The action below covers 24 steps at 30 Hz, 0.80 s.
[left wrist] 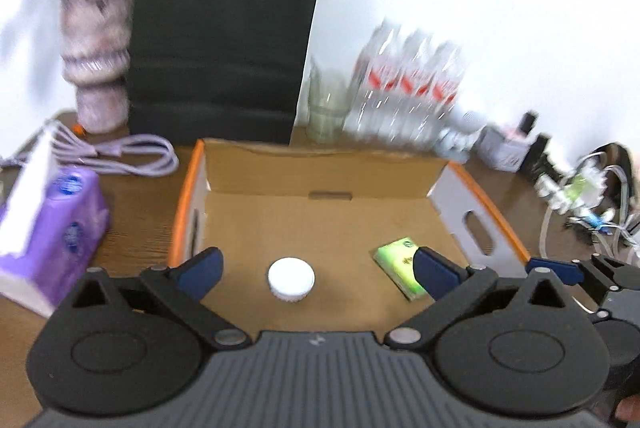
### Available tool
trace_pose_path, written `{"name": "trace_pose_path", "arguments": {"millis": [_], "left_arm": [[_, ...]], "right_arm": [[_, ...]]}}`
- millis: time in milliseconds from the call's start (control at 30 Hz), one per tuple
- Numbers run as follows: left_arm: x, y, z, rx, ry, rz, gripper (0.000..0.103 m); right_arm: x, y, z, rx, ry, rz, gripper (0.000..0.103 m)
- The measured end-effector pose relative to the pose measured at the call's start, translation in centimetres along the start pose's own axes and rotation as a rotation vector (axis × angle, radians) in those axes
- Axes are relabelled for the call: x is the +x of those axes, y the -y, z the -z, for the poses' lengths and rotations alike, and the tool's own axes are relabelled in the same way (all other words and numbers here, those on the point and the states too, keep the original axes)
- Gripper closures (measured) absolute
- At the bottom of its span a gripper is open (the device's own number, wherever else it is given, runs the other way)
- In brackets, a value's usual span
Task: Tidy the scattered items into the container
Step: 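Grasp the white tissue with the left gripper while the right grasps the blue snack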
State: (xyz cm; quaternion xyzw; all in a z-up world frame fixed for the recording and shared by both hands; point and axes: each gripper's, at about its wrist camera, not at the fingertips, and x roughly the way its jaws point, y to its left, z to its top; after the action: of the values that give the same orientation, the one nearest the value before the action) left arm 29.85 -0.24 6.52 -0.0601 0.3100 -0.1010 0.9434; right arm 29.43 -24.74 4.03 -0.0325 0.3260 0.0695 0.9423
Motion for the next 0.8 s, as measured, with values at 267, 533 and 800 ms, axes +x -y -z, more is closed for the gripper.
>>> {"name": "trace_pose_path", "arguments": {"millis": [267,533,800], "left_arm": [[-8.2,-2.1,8.3,0.001,0.049,-0.019,0.0],[-11.1,-3.4,14.7,-0.019,-0.004,-0.062,0.0],[-11.4,-4.7,16.6,-0.033,-0.028,-0.074,0.0]], "right_arm": [[-9.7,-1.0,8.8,-0.045,0.114,-0.012,0.0],[-13.3,-2.0,15.5,0.04,0.115,-0.004,0.0],[-13.4,-5.1,17.0,0.04,0.095,-0.077,0.0]]}}
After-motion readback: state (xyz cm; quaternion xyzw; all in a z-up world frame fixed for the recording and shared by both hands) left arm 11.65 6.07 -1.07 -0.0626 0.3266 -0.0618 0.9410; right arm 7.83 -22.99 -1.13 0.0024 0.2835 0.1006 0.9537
